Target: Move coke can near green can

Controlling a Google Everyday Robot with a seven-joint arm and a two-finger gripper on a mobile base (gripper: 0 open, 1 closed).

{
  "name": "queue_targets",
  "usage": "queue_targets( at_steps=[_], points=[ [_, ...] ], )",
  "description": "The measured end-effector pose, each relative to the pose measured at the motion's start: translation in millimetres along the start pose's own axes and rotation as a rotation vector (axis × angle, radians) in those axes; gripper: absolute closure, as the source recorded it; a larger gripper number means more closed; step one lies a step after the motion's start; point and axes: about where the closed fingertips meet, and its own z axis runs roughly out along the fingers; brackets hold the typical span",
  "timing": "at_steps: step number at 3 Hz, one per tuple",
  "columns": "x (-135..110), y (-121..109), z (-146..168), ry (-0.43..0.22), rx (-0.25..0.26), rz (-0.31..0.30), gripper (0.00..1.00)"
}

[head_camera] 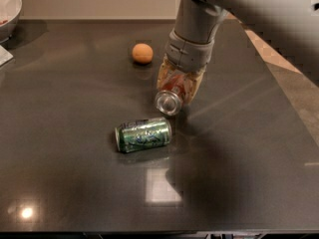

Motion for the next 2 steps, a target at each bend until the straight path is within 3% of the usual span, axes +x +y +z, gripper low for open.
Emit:
queue_targets(
  at_steps=[1,2],
  points=[
    [-6.6,-2.9,5.3,-0.006,0.001,-0.008,1.00],
    [-13.0,-4.4,9.8,-0.012,-0.001,-0.020,0.82]
  ],
)
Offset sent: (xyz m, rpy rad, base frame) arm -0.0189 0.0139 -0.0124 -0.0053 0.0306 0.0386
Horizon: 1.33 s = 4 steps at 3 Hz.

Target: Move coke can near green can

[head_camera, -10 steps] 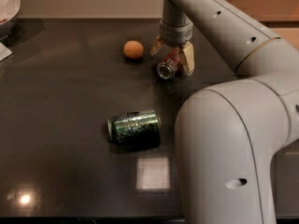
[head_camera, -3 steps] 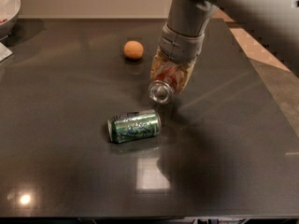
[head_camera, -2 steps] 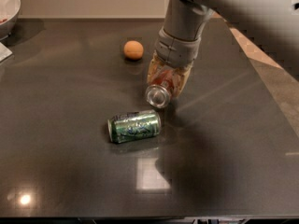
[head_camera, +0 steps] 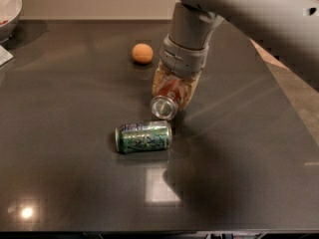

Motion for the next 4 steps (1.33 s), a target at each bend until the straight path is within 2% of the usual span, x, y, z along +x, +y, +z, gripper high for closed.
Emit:
queue_targets(
  at_steps=[3,4],
  points=[
    [-12.8,-2.5,7.4,-0.017,-0.003,-0.030,0.13],
    [-14.0,-2.7,8.6,-0.019,0.001,-0.034,0.00]
  ],
)
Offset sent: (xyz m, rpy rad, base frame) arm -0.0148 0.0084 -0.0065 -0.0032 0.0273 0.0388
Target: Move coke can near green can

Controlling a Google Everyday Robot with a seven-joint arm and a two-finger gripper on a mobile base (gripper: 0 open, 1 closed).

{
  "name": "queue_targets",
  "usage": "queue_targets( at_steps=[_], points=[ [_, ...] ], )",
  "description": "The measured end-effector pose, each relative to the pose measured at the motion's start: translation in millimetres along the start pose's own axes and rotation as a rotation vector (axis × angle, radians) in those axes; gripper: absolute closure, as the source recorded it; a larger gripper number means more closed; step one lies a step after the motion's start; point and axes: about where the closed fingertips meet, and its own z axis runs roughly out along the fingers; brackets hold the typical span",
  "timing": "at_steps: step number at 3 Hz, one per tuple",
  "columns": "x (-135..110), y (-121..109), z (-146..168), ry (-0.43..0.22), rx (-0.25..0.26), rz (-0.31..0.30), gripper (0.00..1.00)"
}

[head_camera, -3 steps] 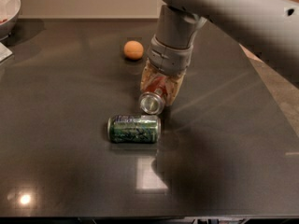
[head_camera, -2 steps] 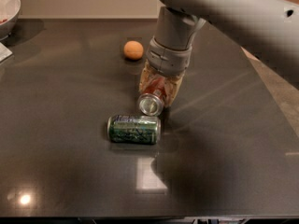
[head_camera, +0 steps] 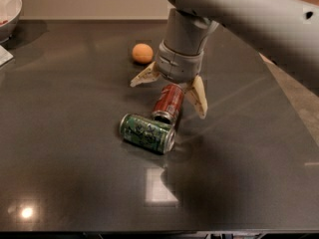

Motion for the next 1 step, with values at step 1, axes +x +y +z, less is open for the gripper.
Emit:
queue_targets(
  at_steps=[1],
  points=[
    [0.0,0.0,0.0,0.000,0.000,0.000,0.00]
  ],
)
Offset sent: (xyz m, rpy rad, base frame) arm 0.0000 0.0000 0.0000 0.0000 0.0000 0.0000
